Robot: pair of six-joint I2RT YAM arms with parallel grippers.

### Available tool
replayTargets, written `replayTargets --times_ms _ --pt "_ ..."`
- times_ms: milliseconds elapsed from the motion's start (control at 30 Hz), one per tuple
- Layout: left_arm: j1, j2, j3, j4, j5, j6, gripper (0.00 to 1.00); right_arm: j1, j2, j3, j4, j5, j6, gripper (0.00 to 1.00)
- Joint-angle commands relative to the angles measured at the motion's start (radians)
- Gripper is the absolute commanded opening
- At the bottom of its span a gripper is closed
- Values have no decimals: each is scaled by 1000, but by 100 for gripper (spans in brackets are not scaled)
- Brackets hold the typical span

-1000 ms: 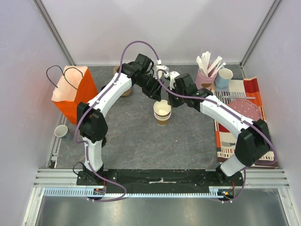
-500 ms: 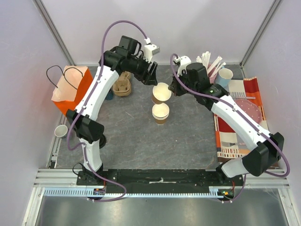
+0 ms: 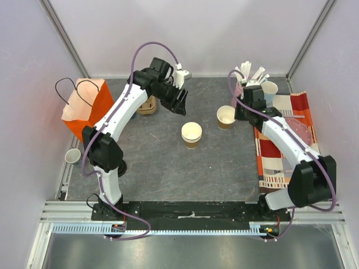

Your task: Pack the takeout coffee

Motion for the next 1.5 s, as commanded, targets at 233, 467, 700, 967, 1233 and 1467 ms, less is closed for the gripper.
replayTargets --times_ms 233,467,700,967,1233,1467 --pt "-61 36 -201 188 -37 -62 50 9 102 -136 116 9 44 0" --pt "-76 78 -240 255 -95 -68 42 9 90 -124 90 16 46 38" --pt "-76 81 -240 258 -83 -42 34 10 56 -58 49 -63 15 54" --pt "-76 82 -206 208 -34 -35 4 153 21 20 102 -166 -13 57" --pt "-76 70 -140 146 -9 -16 2 222 115 14 213 -390 46 48" --pt "-72 69 -155 148 26 -38 2 242 159 10 210 -381 52 34"
